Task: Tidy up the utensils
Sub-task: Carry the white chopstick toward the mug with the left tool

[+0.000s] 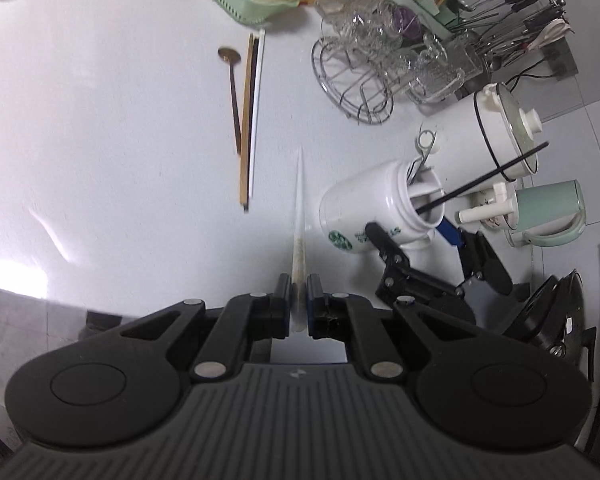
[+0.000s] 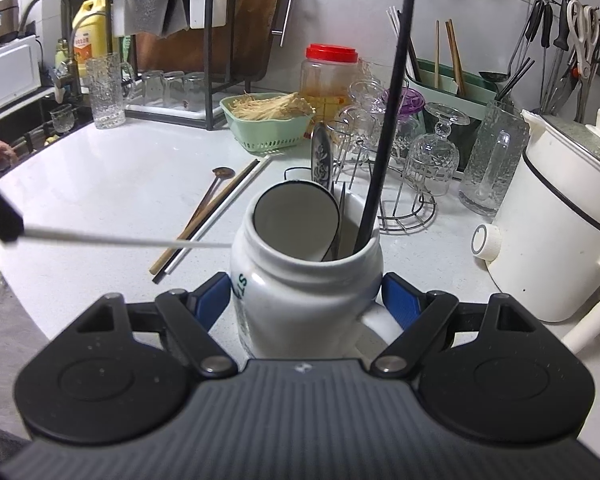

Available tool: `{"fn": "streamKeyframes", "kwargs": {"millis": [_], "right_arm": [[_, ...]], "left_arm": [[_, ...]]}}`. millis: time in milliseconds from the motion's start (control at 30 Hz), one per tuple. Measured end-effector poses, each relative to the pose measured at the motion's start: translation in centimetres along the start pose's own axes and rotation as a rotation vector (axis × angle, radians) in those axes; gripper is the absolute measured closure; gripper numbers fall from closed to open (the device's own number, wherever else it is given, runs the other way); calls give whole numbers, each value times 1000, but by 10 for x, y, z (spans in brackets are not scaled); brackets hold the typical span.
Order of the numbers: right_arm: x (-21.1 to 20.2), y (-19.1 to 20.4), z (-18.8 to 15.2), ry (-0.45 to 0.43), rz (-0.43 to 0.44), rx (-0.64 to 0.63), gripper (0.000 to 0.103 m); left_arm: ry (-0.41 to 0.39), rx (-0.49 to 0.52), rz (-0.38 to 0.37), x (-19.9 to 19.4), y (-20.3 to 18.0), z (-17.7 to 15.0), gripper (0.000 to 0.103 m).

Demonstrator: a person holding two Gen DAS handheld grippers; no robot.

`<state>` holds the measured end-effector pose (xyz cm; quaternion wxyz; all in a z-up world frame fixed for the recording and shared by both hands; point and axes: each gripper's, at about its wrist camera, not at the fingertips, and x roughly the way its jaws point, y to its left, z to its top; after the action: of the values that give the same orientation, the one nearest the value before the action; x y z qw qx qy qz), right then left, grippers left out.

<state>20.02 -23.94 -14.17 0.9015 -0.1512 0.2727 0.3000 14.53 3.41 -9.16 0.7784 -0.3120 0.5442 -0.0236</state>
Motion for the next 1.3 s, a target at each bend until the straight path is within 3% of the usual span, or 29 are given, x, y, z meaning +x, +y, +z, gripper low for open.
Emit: {"fn": "streamKeyframes", "kwargs": {"millis": [300,800,1067,1300], "right_arm": [[6,14,4,3,-33,-1,18],[11,23,5,-7,-46,-21,18],[12,24,5,-11,-48,-30,18],[14,27,6,-16,-50,-32,18]], "left_arm": [[20,40,2,-23,-11,34,94],[25,203,71,-86,-70,82,94],[15,311,104,-136,-110,87,94],[20,358,72,-155,-138,83,94]]}}
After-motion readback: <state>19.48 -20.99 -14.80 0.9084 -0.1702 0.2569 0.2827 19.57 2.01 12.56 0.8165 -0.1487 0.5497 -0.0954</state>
